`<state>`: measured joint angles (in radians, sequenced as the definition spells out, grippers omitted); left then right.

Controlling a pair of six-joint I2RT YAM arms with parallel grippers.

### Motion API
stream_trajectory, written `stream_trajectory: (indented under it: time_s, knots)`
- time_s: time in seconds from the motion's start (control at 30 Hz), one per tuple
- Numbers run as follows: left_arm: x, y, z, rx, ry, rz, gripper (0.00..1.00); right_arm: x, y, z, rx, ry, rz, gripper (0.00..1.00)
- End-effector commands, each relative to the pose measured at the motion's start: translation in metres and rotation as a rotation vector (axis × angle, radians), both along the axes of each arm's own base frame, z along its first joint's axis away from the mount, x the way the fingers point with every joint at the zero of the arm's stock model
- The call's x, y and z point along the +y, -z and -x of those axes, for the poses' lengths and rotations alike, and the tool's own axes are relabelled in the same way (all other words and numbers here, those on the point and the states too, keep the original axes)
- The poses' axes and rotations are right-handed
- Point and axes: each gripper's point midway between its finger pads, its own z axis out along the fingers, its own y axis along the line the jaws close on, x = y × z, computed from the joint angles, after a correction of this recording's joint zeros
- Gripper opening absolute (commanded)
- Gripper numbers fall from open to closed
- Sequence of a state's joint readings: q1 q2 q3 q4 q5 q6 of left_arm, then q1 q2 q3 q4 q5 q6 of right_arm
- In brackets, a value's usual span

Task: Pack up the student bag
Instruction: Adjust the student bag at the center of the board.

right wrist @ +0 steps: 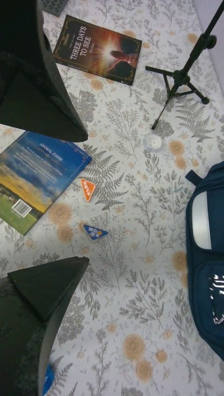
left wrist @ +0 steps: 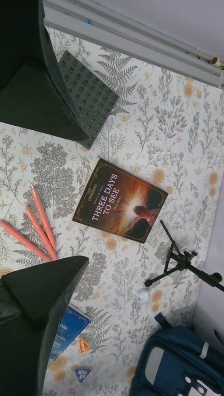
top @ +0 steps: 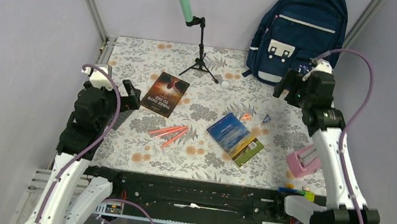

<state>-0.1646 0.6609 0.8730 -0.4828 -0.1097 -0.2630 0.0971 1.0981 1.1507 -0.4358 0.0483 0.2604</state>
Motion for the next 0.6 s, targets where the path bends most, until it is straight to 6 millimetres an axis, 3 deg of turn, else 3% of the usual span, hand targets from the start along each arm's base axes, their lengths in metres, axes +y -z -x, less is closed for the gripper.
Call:
stream_trajectory:
  time_s: [0.0, 0.2, 0.33, 0.57]
  knots:
    - [-0.007, -0.014, -0.007, -0.066, 0.030, 0.028, 0.99, 0.011, 0.003, -0.040, 0.050, -0.018, -0.042, 1.00]
    - [-0.020, -0.003, -0.011, -0.006, 0.090, 0.049, 0.99, 0.021, 0.018, -0.114, 0.061, 0.036, -0.066, 0.93]
    - [-0.020, -0.002, -0.011, -0.005, 0.090, 0.047, 0.99, 0.034, 0.020, -0.159, 0.030, 0.081, 0.076, 0.96]
    - [-0.028, -0.003, -0.009, -0.004, 0.142, 0.051, 0.99, 0.058, 0.068, -0.226, 0.094, 0.093, 0.265, 0.97]
